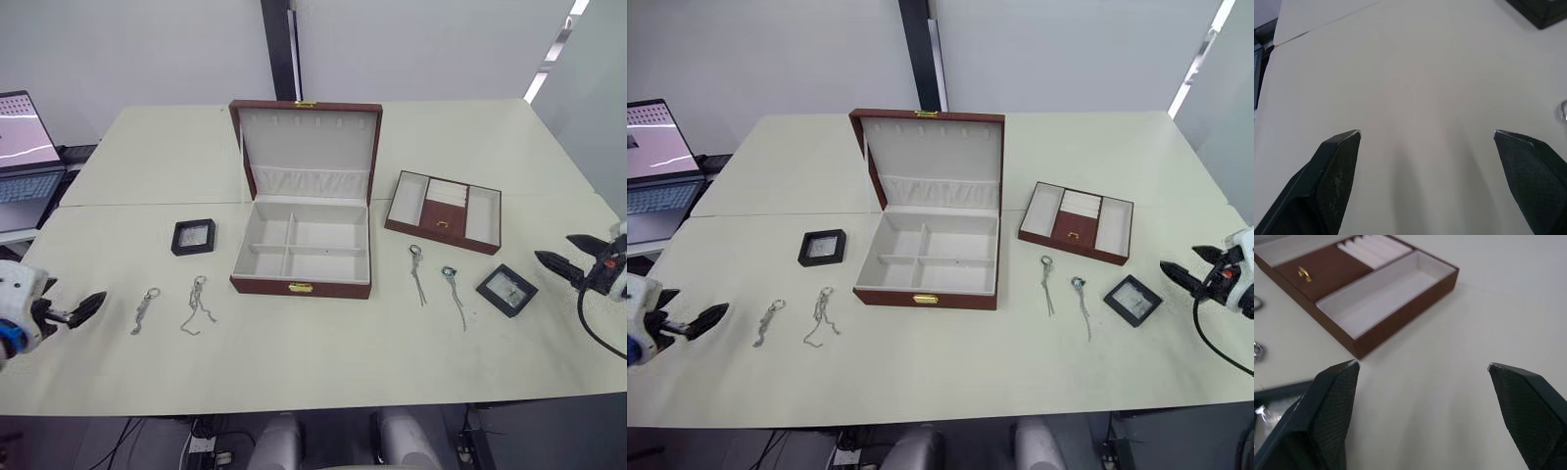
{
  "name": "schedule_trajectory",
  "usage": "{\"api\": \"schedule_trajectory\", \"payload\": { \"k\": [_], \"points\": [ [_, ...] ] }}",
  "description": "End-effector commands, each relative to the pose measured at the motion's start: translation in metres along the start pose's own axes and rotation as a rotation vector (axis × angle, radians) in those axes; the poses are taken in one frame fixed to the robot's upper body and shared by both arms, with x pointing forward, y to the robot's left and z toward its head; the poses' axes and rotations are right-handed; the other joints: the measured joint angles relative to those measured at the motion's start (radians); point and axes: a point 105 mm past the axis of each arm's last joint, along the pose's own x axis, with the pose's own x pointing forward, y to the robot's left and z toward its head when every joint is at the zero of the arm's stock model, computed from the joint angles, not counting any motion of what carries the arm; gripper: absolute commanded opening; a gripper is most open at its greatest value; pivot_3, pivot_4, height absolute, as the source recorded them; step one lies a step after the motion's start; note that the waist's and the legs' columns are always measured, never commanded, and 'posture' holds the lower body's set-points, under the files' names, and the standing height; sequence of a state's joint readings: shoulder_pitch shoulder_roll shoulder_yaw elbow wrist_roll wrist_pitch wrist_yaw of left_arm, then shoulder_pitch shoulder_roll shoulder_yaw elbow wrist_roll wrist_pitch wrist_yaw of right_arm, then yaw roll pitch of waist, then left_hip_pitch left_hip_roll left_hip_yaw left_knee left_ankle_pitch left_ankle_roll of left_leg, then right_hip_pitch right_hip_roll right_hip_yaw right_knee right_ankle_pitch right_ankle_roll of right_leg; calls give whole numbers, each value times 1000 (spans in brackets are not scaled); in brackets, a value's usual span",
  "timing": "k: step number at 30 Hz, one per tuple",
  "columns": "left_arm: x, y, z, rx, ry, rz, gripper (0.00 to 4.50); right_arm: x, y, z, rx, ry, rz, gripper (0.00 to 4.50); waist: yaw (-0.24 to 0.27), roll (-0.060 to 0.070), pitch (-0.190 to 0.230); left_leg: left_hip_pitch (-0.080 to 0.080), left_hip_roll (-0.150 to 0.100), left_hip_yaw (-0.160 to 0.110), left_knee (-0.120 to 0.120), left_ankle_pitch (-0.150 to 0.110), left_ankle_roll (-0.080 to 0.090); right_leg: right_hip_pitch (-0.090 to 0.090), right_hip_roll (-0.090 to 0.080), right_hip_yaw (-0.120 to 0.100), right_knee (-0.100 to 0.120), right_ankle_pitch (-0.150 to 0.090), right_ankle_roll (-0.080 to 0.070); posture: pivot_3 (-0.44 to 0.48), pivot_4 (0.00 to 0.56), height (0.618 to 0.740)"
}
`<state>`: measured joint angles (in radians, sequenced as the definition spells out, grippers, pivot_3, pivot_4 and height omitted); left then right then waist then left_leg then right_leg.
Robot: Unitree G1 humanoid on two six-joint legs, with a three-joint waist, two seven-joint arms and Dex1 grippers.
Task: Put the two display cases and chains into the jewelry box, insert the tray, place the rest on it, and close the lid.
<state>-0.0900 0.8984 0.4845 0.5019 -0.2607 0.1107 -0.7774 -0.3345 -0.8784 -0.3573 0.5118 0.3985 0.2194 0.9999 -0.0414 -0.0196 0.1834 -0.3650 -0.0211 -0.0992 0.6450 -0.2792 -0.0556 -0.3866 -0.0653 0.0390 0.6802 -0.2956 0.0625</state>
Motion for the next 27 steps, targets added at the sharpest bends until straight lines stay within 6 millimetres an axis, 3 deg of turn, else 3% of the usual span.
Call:
{"api": "schedule_trajectory", "payload": {
  "k": [1, 3, 7, 8, 10, 12, 15, 23, 24, 27],
  "points": [
    [14, -14, 31, 23, -86, -35, 4500, 11, 23, 28, 1, -107, 60, 4463, 0, 0, 0, 0, 0, 0, 0, 0, 0, 0, 0, 0, 0, 0, 0, 0, 150, 740],
    [26, -25, 42, 19, -114, -59, 4500, 22, 39, 33, 7, -127, 92, 4463, 1, 0, 0, 0, 0, 0, 0, 0, 0, 0, 0, 0, 0, 0, 0, 0, 150, 740],
    [58, -71, 67, 39, -154, -191, 4500, 54, 79, 40, -17, -157, 158, 4463, 6, 0, 0, 0, -1, -1, 1, 0, 0, 0, 0, 0, 0, 1, 1, 0, 150, 740],
    [64, -79, 70, 43, -156, -206, 4500, 59, 87, 41, -21, -158, 174, 4291, 6, 0, 0, 0, -1, -1, 1, 0, 0, 0, 0, 1, 0, 1, 1, 0, 150, 740],
    [73, -93, 77, 50, -164, -234, 4120, 70, 106, 40, -32, -150, 220, 3914, 5, 0, 0, -1, -1, -1, 1, 0, 0, -1, 0, 2, 0, 1, 1, 0, 150, 740],
    [79, -109, 81, 66, -163, -284, 3666, 80, 127, 39, -51, -127, 270, 3257, 4, 0, 0, -2, -1, -1, 1, 0, 0, -3, 0, 1, 0, 1, 1, 0, 150, 740],
    [84, -126, 82, 89, -152, -342, 2727, 92, 154, 35, -92, -95, 334, 2288, 0, 0, 0, -2, -1, -3, 1, 0, 0, -3, 0, 2, -1, 1, 1, 0, 150, 740],
    [84, -158, 78, 124, -123, -460, 241, 116, 203, 28, -150, -42, 459, 361, 0, 0, 0, -2, -1, -6, 2, 0, 0, -2, 1, 1, 0, 1, 1, 0, 150, 740],
    [83, -162, 78, 123, -121, -474, 9, 118, 208, 27, -154, -36, 471, 129, 0, 0, 0, -2, -1, -7, 1, 0, 0, -2, 1, 1, 0, 1, 1, 0, 150, 740],
    [79, -171, 77, 121, -118, -510, 0, 123, 216, 26, -154, -32, 484, 29, 0, 0, 0, -2, -1, -7, 1, 0, 0, -3, 1, 1, 0, 1, 1, 0, 150, 740]
  ]
}}
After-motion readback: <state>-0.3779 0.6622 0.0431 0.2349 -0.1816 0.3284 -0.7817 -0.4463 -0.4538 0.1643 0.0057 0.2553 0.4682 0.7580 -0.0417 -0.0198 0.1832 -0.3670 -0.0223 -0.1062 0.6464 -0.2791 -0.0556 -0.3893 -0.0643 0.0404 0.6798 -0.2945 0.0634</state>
